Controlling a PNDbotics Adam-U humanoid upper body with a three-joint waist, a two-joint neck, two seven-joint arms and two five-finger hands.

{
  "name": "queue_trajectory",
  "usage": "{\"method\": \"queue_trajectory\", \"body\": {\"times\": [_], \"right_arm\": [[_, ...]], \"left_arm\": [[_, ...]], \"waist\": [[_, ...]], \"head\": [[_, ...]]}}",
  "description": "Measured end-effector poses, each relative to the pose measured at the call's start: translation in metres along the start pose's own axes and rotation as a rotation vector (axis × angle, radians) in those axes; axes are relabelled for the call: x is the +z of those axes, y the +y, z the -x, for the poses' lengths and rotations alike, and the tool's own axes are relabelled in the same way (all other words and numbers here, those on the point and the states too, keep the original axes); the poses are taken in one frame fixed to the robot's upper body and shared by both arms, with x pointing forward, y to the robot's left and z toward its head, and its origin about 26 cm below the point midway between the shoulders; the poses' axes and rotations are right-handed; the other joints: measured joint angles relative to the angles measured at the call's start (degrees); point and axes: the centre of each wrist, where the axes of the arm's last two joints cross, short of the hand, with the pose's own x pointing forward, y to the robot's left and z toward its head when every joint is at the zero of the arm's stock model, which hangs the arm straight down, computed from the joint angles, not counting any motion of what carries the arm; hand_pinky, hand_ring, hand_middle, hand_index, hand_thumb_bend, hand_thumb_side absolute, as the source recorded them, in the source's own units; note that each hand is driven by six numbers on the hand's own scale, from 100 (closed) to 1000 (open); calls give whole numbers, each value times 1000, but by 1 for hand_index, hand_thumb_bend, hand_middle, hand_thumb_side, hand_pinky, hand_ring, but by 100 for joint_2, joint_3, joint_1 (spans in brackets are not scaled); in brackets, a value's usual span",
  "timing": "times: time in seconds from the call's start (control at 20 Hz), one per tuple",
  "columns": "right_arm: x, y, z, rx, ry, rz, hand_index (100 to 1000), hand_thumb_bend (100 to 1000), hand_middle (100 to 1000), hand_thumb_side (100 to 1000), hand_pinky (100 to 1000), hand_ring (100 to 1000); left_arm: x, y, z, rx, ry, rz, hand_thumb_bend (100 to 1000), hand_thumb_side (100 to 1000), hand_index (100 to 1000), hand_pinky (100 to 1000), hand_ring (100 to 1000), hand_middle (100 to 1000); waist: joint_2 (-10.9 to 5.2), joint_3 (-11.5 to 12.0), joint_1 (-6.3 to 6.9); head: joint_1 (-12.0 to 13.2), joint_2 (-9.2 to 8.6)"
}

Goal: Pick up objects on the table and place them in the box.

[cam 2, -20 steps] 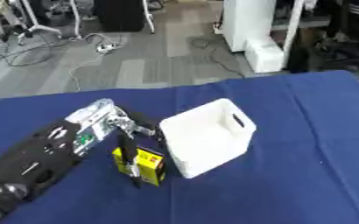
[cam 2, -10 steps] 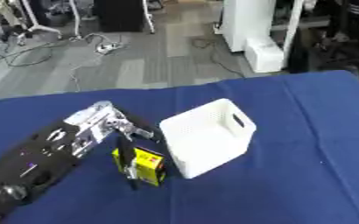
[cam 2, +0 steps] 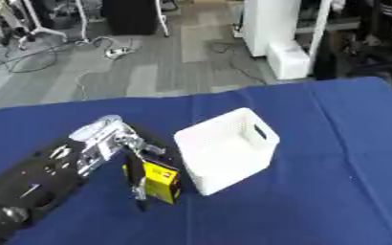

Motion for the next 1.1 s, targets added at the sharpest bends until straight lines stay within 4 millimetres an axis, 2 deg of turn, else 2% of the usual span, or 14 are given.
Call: {"method": "queue_trajectory", "body": {"times": [0.3,0.6,0.65,0.95,1.05,1.1], "right_arm": [[0,0,0,0,0,0,319,100,154,1000,100,218],[0,0,0,0,-1,-1,319,100,154,1000,100,218],[0,0,0,0,-1,-1,319,100,154,1000,100,218],[0,0,0,0,-1,0,319,100,154,1000,100,218],[0,0,0,0,-1,0,319,100,154,1000,100,218],[0,0,0,0,-1,0,319,100,154,1000,100,218]], "left_arm": [[-1,-4,1,6,10,10,753,446,909,875,903,931],[-1,-7,1,9,21,10,746,434,908,843,896,926],[-1,-7,2,10,22,9,751,431,906,804,876,912],[-1,-9,3,13,34,12,738,415,897,736,860,909],[-1,-9,3,11,35,10,733,406,892,691,821,894],[0,-8,3,12,36,7,717,388,886,620,775,877]], "waist": [[3,1,0],[3,2,0],[3,2,0],[4,2,0],[4,2,0],[4,2,0]], "head": [[-1,0],[-2,0],[-3,0],[-46,0],[-47,0],[-47,0]]}}
